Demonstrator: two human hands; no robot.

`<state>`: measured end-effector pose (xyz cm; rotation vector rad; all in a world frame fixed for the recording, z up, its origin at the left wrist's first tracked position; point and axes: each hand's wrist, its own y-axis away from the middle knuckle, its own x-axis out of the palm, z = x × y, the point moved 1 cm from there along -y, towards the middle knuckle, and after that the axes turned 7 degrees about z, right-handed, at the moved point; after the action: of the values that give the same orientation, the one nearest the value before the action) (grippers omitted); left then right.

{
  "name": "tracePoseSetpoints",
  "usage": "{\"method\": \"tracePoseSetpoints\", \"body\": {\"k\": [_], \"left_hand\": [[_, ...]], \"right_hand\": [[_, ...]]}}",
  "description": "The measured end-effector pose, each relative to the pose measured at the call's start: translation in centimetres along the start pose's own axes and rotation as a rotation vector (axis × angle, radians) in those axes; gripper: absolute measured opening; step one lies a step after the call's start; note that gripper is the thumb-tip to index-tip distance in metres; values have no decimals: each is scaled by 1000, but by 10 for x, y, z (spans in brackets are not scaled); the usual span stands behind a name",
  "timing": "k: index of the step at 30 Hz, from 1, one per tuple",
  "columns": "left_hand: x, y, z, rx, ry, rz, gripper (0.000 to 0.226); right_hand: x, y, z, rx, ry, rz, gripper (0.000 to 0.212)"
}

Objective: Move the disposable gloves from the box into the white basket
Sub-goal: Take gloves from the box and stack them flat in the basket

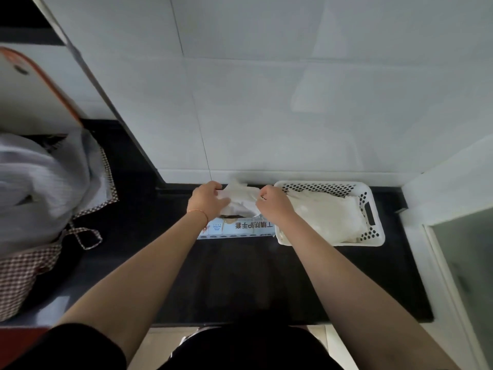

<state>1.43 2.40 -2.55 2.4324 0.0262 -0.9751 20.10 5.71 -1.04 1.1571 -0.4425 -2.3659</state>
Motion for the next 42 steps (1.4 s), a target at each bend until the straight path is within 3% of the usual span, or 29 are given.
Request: {"method": "tracePoseSetpoints", "body": {"k": [3, 6, 10, 12, 15, 17, 19, 21, 23, 24, 26, 28, 29, 31, 34, 36, 39, 42], "left_hand": [[1, -4, 0, -58, -74, 9, 29], [-1, -3, -13, 41, 0, -19, 16], [-11, 11, -38, 104, 444, 88, 14], [-17, 16, -41, 18, 693, 94, 16], [-25, 18, -39, -81, 951, 137, 17], [-29, 16, -34, -67, 897, 126, 11], [-31, 12, -25, -68, 716, 78, 10], [-31, 12, -18, -83, 512, 20, 30], [-31, 17, -22, 41, 408, -38, 39], [-32, 21, -27, 127, 444, -14, 37], [-35, 34, -44, 262, 599, 210, 40], [-37, 45, -57, 378, 554, 423, 49], [-37, 47, -62, 422, 493, 454, 52], [-35, 46, -66, 443, 437, 372, 48], [-41, 44, -77, 382, 498, 137, 21], [-46, 45, -85, 316, 537, 68, 5], [-49, 48, -97, 305, 503, 80, 11], [-43, 51, -108, 341, 391, 179, 6]], "right_hand": [[6, 6, 1, 38, -68, 82, 47], [10, 9, -4, 51, -110, 7, 45], [0, 10, 0, 87, -371, -65, 40], [-5, 17, 8, 183, -599, 13, 38], [-9, 29, 19, 257, -956, 164, 13], [-8, 32, 22, 250, -1125, 186, 11], [-9, 32, 23, 218, -1174, 122, 27], [-13, 33, 25, 192, -1179, 73, 39], [-20, 37, 28, 162, -1184, 51, 32], [-24, 38, 29, 147, -1183, 53, 24], [-34, 40, 33, 133, -1202, 55, 10], [-46, 44, 37, 129, -1273, 74, 10], [-53, 46, 39, 116, -1292, 84, 12], [-64, 52, 42, 90, -1268, 112, 14], [-74, 56, 43, 38, -1148, 155, 19], [-80, 56, 40, 22, -1028, 145, 22], [-91, 62, 31, 43, -730, 77, 25], [-96, 68, 25, -33, -457, 130, 32]]}}
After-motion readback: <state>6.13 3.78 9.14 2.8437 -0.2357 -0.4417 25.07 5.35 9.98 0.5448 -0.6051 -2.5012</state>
